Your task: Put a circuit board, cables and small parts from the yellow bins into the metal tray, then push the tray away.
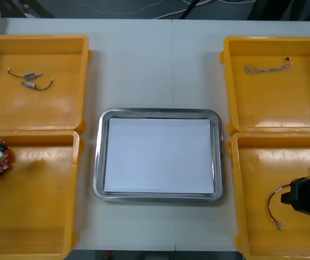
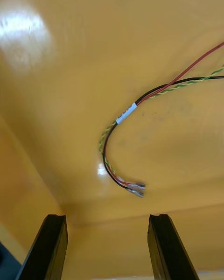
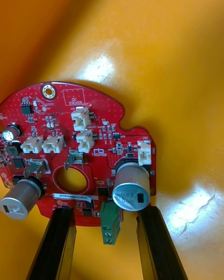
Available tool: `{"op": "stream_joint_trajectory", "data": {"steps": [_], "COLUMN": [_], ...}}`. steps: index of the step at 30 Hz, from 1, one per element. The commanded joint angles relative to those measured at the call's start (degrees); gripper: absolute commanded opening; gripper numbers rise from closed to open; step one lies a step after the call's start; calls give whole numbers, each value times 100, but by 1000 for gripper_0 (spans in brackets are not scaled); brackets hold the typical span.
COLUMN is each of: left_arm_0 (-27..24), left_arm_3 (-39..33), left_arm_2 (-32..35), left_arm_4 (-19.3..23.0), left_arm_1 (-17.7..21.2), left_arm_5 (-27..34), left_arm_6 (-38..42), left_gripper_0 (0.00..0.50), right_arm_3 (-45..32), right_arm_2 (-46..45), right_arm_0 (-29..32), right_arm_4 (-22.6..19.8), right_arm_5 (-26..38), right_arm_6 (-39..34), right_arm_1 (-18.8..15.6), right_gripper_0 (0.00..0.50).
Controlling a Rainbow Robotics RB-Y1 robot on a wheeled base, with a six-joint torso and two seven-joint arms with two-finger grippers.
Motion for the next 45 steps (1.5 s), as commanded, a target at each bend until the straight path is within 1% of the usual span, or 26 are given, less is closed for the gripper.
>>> {"op": "stream_joint_trajectory", "data": {"steps": [1, 2, 3, 5, 6, 7, 10, 12, 16, 20, 26, 28, 32, 34, 36, 41, 45], "left_arm_0": [-150, -150, -150, -150, -150, -150, -150, -150, -150, -150, -62, 34, 193, 316, 421, 694, 975], "left_arm_3": [1, 1, 1, 1, 1, 1, 1, -8, -8, -87, -306, -421, -640, -816, -939, -1273, -1528], "left_arm_2": [-50, -50, -50, -50, -50, -50, -50, -50, -50, -33, 134, 222, 407, 538, 644, 960, 1312], "left_arm_4": [-168, -185, -194, -194, -194, -185, -168, -150, -80, -45, 70, 122, 201, 281, 333, 509, 887], "left_arm_1": [-139, -148, -157, -157, -157, -157, -157, -157, -157, -148, -148, -139, -139, -139, -139, -113, -16], "left_arm_5": [-83, -92, -83, -83, -83, -83, -92, -92, -83, 5, 339, 400, 629, 796, 893, 1191, 1385], "left_arm_6": [-391, -382, -382, -364, -373, -364, -355, -355, -311, -285, -241, -215, -171, -127, -83, 23, 84], "left_gripper_0": [287, 234, 164, 72, 43, 0, 0, 0, 0, 0, 0, 0, 0, 0, 0, 0, 0], "right_arm_3": [-124, -71, -1, 131, 166, 237, 368, 386, 404, 527, 817, 826, 826, 826, 826, 1089, 1230], "right_arm_2": [-144, -144, -135, -135, -135, -144, -135, -127, -56, -4, 190, 374, 638, 805, 884, 946, 946], "right_arm_0": [-409, -471, -541, -664, -708, -761, -866, -884, -849, -831, -752, -726, -638, -576, -523, -462, -453], "right_arm_4": [74, 74, 74, 82, 74, 91, 126, 144, 302, 425, 680, 1005, 1348, 1585, 1717, 1735, 1761], "right_arm_5": [178, 205, 205, 214, 205, 205, 196, 170, 64, 20, -331, -419, -604, -674, -771, -1087, -1193], "right_arm_6": [-872, -1022, -1197, -1487, -1575, -1707, -2103, -2234, -2656, -2683, -2648, -2674, -2735, -2788, -2815, -2788, -2762], "right_arm_1": [191, 200, 218, 253, 253, 270, 305, 305, 305, 305, 305, 297, 305, 314, 323, 393, 508], "right_gripper_0": [500, 500, 500, 500, 500, 500, 500, 500, 500, 500, 500, 500, 500, 500, 500, 500, 500]}}
